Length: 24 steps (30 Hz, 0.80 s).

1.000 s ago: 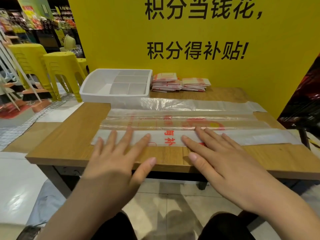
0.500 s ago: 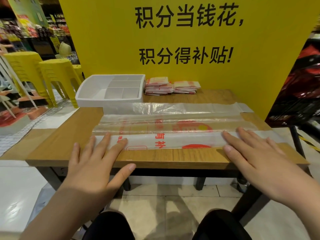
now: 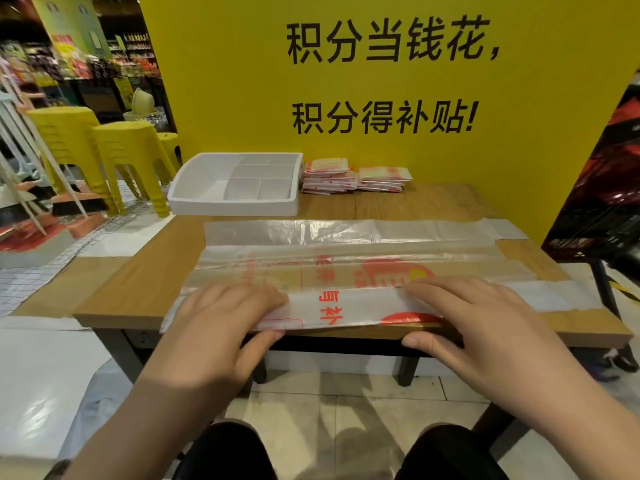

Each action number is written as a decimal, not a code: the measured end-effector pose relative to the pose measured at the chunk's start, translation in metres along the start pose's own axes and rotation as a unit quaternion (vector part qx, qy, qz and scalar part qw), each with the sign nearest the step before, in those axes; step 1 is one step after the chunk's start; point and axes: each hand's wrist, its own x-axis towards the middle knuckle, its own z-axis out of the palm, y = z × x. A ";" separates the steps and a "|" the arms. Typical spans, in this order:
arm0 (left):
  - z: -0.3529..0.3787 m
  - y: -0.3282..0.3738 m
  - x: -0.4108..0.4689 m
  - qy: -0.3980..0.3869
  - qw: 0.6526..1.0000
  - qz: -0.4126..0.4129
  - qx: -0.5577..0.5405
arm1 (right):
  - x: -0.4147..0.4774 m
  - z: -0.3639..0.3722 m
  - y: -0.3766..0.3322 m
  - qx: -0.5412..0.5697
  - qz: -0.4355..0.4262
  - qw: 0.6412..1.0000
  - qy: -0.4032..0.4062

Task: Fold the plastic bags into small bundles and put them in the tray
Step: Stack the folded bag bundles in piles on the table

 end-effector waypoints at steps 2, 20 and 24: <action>-0.009 -0.005 0.006 -0.016 1.000 0.002 -0.027 | 0.006 -0.004 0.004 0.003 -0.020 1.000 -0.005; -0.037 -0.027 0.075 -0.092 0.992 -0.038 -0.074 | 0.081 -0.022 0.007 0.027 0.009 0.997 -0.067; -0.013 -0.031 0.063 -0.042 0.998 -0.031 -0.046 | 0.075 -0.007 0.002 0.010 -0.008 0.999 -0.036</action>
